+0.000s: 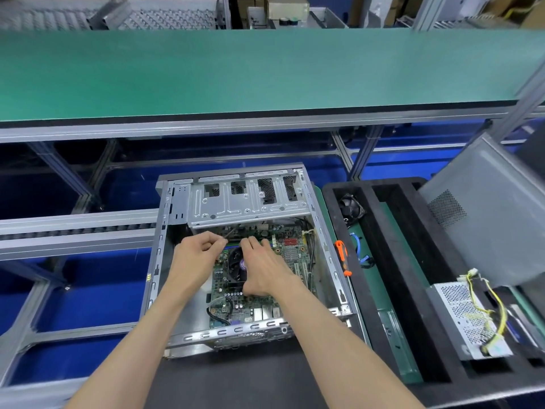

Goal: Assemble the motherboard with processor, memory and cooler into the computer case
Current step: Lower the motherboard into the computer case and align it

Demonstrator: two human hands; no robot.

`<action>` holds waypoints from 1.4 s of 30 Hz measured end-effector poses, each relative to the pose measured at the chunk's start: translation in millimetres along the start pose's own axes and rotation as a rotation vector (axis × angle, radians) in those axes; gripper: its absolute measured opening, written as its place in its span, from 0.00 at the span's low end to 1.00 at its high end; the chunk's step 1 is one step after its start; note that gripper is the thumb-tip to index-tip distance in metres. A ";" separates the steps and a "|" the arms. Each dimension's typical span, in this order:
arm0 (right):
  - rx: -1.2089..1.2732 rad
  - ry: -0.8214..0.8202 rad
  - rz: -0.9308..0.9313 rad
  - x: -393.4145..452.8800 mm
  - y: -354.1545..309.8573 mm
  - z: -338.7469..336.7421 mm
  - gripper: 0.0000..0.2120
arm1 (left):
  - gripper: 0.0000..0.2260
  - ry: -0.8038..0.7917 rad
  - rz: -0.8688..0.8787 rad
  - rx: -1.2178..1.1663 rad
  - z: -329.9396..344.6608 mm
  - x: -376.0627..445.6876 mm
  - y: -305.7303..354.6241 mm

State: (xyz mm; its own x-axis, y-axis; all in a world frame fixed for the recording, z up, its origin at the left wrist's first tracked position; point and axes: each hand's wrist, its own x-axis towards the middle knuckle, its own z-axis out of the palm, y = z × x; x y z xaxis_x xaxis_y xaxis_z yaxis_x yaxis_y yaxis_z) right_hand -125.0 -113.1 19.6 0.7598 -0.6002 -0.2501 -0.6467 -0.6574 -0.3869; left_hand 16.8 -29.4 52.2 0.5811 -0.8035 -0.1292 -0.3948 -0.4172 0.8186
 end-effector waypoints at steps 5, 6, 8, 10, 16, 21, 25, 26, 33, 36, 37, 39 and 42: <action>0.053 -0.037 0.026 3.1 0.4 2.8 0.34 | 0.12 -0.110 -0.014 -0.016 -6.4 -6.2 -4.7; 0.066 -0.048 0.030 3.9 0.5 3.3 0.35 | 0.13 -0.116 -0.023 -0.028 -6.4 -8.0 -4.1; 0.114 -0.069 0.049 8.6 3.4 3.0 0.38 | 0.13 -0.137 -0.019 -0.019 -6.2 -11.6 -2.1; 0.238 -0.087 0.097 10.4 6.4 1.9 0.41 | 0.12 -0.155 0.023 0.008 -5.3 -14.9 -0.5; 1.097 -0.045 0.441 9.1 5.6 -32.8 0.25 | 0.25 -0.194 0.060 -0.048 -11.5 -25.2 -5.4; 1.667 0.203 0.530 4.1 10.0 -39.5 0.26 | 0.17 -0.557 0.013 0.342 -26.4 -22.3 -13.8; 2.100 0.438 0.606 -6.5 19.3 -34.0 0.14 | 0.08 -0.591 0.051 0.908 -24.8 -18.0 -9.5; 2.063 0.458 0.639 -8.0 19.5 -34.3 0.12 | 0.07 -0.580 0.058 1.042 -22.8 -17.8 -7.9; 1.570 0.375 0.540 -5.1 0.2 -19.6 0.14 | 0.04 -0.331 0.113 0.673 -9.1 -9.3 11.6; 1.876 0.336 0.462 -4.0 -6.2 -20.7 0.13 | 0.22 -0.448 0.032 0.090 6.7 -19.7 41.2; 1.981 0.319 0.435 -3.3 -5.9 -21.7 0.14 | 0.30 -0.496 0.034 0.059 12.6 -22.3 46.8; 2.129 0.289 0.358 -2.0 -1.4 -23.9 0.17 | 0.37 -0.507 0.143 0.109 24.3 -27.1 45.9; 2.128 0.237 0.350 -1.6 4.3 -25.1 0.17 | 0.31 -0.224 0.315 0.222 20.4 -25.5 41.6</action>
State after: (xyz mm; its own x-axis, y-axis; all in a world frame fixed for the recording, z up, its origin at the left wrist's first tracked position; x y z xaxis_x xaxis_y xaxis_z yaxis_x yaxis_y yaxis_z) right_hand -130.7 -126.4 40.6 0.5309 -0.6906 -0.4912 0.4353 0.7195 -0.5411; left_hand -29.0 -34.9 78.1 0.2496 -0.9679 -0.0307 -0.6855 -0.1990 0.7004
